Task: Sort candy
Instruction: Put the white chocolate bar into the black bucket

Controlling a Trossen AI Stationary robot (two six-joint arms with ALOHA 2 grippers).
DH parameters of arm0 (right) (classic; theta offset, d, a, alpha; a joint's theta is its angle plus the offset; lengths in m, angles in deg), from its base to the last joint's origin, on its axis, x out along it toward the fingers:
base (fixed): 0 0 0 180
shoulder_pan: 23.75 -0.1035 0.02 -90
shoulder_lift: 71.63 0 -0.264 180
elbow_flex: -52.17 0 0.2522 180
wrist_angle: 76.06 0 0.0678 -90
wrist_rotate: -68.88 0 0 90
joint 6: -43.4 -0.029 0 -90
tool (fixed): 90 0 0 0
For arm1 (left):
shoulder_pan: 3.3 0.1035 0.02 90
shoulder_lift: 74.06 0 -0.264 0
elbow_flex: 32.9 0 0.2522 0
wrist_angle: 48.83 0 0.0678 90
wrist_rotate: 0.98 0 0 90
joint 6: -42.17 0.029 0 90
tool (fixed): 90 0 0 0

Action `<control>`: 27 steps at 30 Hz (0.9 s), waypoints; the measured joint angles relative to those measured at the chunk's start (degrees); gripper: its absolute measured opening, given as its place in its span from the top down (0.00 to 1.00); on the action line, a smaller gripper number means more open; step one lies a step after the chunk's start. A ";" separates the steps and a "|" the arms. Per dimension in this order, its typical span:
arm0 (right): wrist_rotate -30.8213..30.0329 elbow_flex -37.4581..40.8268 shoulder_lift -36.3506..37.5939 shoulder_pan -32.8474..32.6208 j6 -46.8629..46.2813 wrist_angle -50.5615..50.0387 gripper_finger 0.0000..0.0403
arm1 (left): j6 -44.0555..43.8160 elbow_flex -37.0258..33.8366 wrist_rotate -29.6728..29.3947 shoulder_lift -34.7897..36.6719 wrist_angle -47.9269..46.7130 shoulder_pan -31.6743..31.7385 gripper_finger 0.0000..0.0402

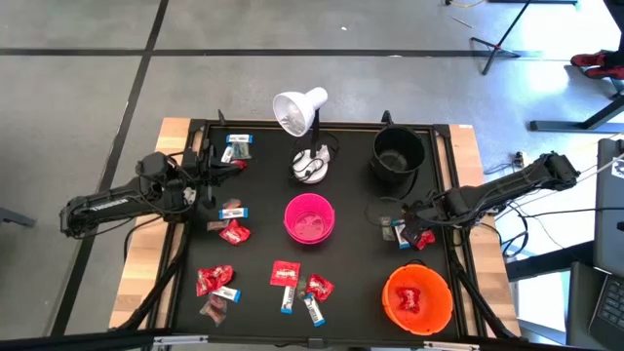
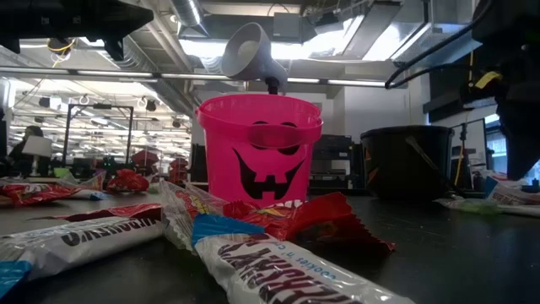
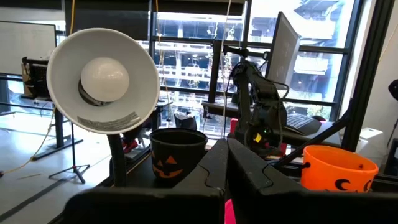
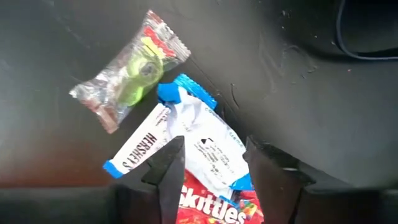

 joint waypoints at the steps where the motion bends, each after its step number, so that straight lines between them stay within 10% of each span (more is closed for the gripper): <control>1: 0.01 0.00 -0.60 0.00 0.05 0.01 0.56 | 0.00 0.02 -0.02 0.02 0.02 0.02 1.00; 15: -2.22 0.31 -5.88 0.00 1.42 -0.09 0.37 | 0.00 0.01 0.01 0.01 -0.01 -0.01 1.00; 27: -3.30 0.31 -5.90 0.00 1.56 0.04 0.76 | 0.00 0.02 0.01 0.00 -0.01 0.00 1.00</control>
